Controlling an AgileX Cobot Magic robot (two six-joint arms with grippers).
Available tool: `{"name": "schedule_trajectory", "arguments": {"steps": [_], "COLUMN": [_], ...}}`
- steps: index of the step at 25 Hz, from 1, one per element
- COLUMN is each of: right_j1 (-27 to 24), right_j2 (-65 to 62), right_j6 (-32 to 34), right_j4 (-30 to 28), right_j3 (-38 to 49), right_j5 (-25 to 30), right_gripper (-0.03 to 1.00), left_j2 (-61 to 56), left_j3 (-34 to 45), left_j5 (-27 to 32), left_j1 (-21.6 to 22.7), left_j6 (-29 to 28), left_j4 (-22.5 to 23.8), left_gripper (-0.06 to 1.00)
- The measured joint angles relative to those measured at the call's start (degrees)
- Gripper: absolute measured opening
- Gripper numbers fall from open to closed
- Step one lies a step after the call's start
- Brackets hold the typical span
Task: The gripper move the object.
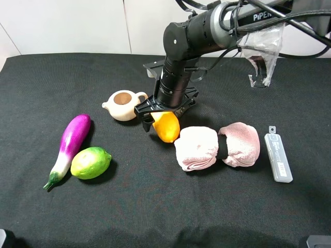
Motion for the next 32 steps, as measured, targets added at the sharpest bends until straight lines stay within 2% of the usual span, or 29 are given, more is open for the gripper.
{"name": "schedule_trajectory", "arguments": {"steps": [8, 16, 25, 32], "right_j1": [0.0, -0.74, -6.63, -14.85], "right_j2": [-0.89, -8.27, -18.06, -25.85], "right_j6": [0.0, 0.0, -0.53, -4.32], "right_j4": [0.06, -3.0, -8.91, -11.61], "right_j3": [0.0, -0.06, -0.13, -0.13], "right_j5": [0.62, 4.73, 14.22, 20.88], "right_gripper": [0.69, 0.69, 0.69, 0.69], "left_j2": [0.0, 0.0, 0.0, 0.0], "left_j3": [0.0, 0.0, 0.0, 0.0], "left_j5": [0.0, 0.0, 0.0, 0.0], "left_j1": [0.0, 0.0, 0.0, 0.0], "left_j6": [0.0, 0.0, 0.0, 0.0], "left_j4": [0.0, 0.0, 0.0, 0.0], "left_gripper": [0.79, 0.79, 0.79, 0.79]}}
